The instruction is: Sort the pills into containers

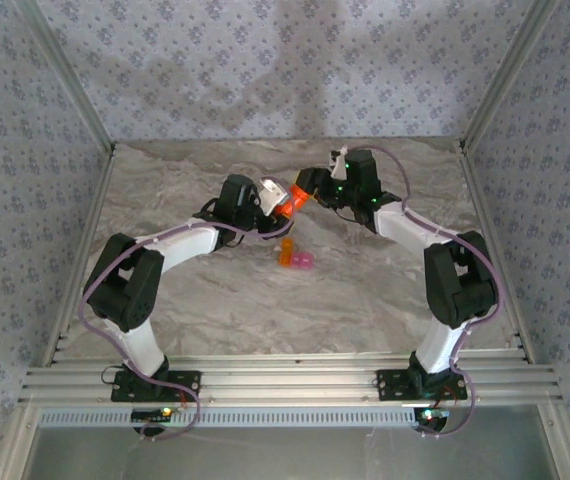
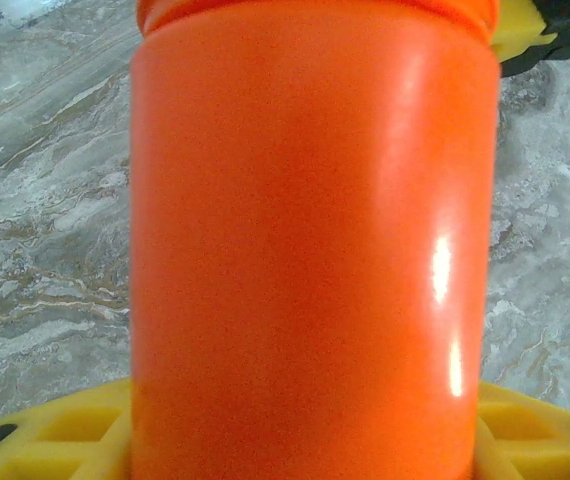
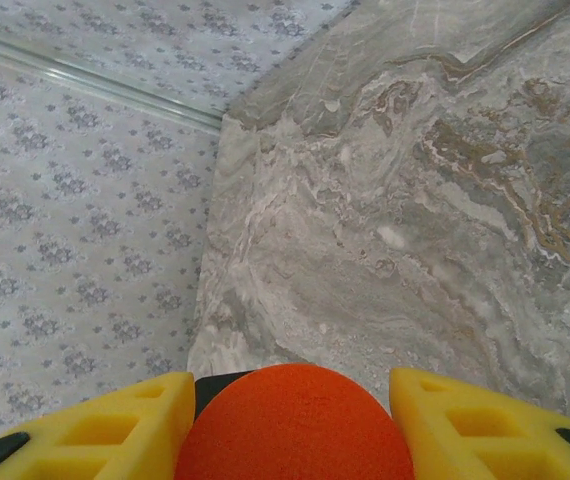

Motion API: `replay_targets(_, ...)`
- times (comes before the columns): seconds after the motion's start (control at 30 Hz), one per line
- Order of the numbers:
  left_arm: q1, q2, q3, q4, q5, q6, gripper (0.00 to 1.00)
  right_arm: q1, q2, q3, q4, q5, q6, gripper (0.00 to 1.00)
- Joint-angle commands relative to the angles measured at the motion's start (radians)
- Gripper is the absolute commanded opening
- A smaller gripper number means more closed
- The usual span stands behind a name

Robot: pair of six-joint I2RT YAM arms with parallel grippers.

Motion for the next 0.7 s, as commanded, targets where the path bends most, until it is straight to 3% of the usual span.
replay_targets(0.0,0.001,-0.020,0.032,0.031,0.055,-0.005,0.00,-0.003,0.020,0.011,0.079,-0.094,-0.065,0.45)
replay_targets(0.27,0.048,-0.010,0.042,0.080,0.276,-0.116,0.00,-0.020,0.002,-0.047,0.173,-0.159,-0.337,0.46)
replay_targets(0.43,0.051,-0.013,0.040,0.085,0.284,-0.123,0.00,-0.033,0.014,-0.049,0.215,-0.185,-0.294,0.49)
replay_targets(0.67,0.046,-0.011,0.042,0.057,0.230,-0.096,0.00,-0.041,-0.017,-0.023,0.128,-0.109,-0.211,0.70)
